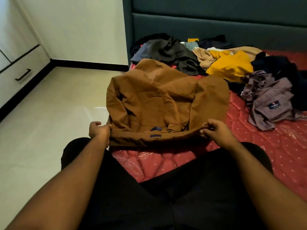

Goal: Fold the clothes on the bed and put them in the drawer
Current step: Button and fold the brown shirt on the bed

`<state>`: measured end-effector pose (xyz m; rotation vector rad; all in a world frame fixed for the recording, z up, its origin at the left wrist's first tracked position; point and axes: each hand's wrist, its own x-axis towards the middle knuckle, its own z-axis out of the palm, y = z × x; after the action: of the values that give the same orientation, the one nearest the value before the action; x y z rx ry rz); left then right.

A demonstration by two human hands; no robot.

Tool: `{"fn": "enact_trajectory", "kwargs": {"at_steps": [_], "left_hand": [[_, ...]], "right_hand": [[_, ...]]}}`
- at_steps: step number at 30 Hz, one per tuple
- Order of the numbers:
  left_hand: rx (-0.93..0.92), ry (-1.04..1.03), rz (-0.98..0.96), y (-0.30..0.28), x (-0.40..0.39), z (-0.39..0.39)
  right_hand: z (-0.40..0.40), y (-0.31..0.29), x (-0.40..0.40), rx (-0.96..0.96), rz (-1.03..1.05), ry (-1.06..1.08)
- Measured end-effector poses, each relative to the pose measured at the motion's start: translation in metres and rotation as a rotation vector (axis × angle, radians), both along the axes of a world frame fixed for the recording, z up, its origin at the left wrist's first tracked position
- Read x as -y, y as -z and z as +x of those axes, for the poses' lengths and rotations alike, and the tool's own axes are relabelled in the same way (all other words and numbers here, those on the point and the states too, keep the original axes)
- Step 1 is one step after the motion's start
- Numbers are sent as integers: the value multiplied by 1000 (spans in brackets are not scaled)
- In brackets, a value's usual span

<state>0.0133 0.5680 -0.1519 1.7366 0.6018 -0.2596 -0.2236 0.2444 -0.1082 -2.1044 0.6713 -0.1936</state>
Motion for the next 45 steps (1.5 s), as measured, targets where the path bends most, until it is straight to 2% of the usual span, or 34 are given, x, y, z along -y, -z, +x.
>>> {"fn": "enact_trajectory", "kwargs": {"at_steps": [3, 7, 10, 14, 16, 18, 19, 20, 22, 24, 26, 27, 28, 30, 33, 35, 36, 38, 40, 43, 45], "left_hand": [[-175, -86, -192, 9, 15, -12], [-84, -159, -76, 21, 40, -38], [-25, -318, -143, 22, 45, -36], [-53, -471, -558, -3, 29, -6], [-66, -538, -658, -13, 15, 5], [65, -532, -613, -26, 7, 5], [205, -497, -480, -29, 5, 3], [378, -411, -273, -28, 3, 0], [735, -51, 98, -30, 8, -16], [915, 491, 137, -35, 31, -44], [967, 1211, 151, -35, 57, -79], [967, 1439, 187, -26, 65, -92], [928, 1509, 201, -15, 70, -99], [785, 1337, 167, 0, 67, -104], [689, 1063, 99, 11, 59, -102], [630, 857, 73, 13, 60, -100], [613, 825, 103, 13, 60, -98], [574, 901, 196, 13, 60, -95], [524, 969, 205, 12, 58, -94], [495, 990, 88, 4, 56, -96], [505, 908, 1, -8, 55, -98]], "right_hand": [[3, -1, -4, 128, 61, 80], [0, 0, -3, 241, 161, 169], [-4, 3, 0, 305, 262, 231], [-4, 0, -4, 389, 478, 236], [-3, -4, -8, 396, 529, 210], [-1, -5, -10, 375, 490, 177], [-2, -7, -11, 349, 462, 156], [-3, -8, -13, 321, 437, 128], [-4, -12, -18, 246, 396, 22], [-5, -13, -28, 138, 408, -163], [-2, -10, -41, -59, 440, -366], [0, -7, -47, -176, 432, -475], [1, -4, -51, -271, 415, -576], [3, 2, -53, -303, 393, -633], [12, 11, -59, 9, 349, -364], [20, 16, -64, 211, 210, -200], [26, 18, -66, 245, 95, -207], [33, 23, -66, 228, -235, -355], [34, 32, -67, 173, -512, -486], [30, 36, -69, 187, -754, -390], [25, 25, -76, 292, -726, -356]]}}
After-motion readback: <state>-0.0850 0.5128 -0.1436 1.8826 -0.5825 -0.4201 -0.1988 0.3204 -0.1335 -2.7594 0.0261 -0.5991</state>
